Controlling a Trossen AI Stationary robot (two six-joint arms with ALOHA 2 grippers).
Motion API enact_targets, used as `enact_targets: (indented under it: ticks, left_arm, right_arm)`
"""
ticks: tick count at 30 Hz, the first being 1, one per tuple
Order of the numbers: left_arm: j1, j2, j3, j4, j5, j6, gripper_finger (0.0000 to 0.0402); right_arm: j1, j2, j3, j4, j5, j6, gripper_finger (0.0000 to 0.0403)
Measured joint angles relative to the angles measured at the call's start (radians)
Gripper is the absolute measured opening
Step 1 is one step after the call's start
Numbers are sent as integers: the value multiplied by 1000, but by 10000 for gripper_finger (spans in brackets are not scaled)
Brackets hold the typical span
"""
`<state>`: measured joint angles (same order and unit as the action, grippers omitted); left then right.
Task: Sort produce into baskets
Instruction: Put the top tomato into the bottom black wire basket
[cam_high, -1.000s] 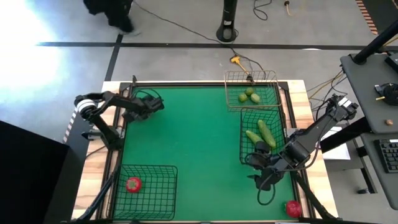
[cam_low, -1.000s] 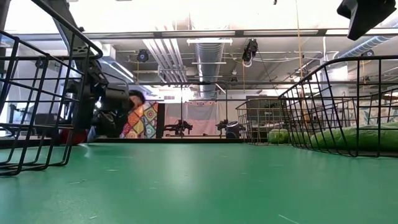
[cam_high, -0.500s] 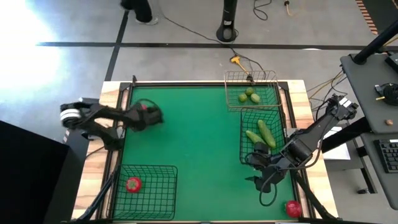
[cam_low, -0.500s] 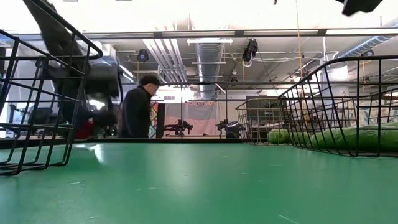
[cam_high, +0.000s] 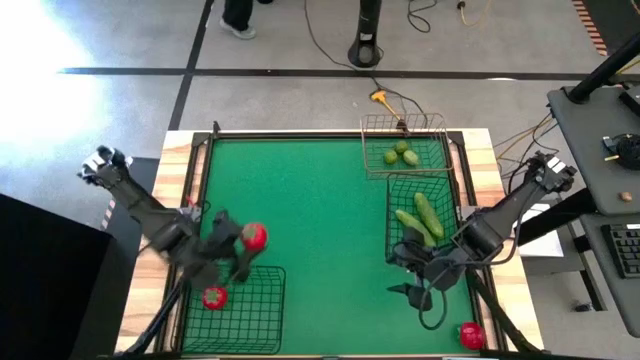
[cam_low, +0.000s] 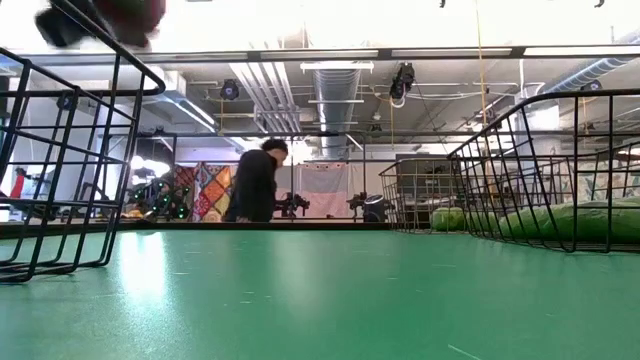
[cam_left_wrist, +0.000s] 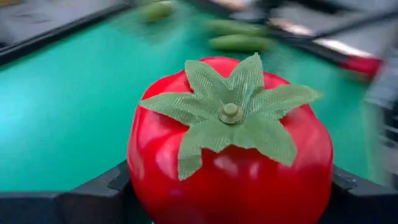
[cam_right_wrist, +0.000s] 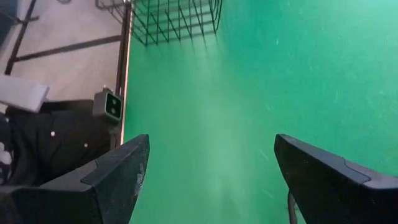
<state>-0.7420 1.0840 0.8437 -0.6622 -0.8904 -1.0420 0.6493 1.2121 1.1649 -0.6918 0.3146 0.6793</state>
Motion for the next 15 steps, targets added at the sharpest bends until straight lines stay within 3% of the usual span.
enact_targets:
  ticks: [3,6,10,15]
  left_arm:
    - [-140,40,96,-25,-2,-15,260]
    - [-218,113,163,-150,60,-149,259]
    - [-232,225,215,-291,231,-404,256]
    - [-232,372,255,-238,407,-456,267]
  right_arm:
    - [-12,0,13,5,1,-2,338]
    - [-27,0,18,2,0,-20,338]
    - [-50,0,27,17,1,-69,338]
    - [-80,0,57,17,-1,-170,338]
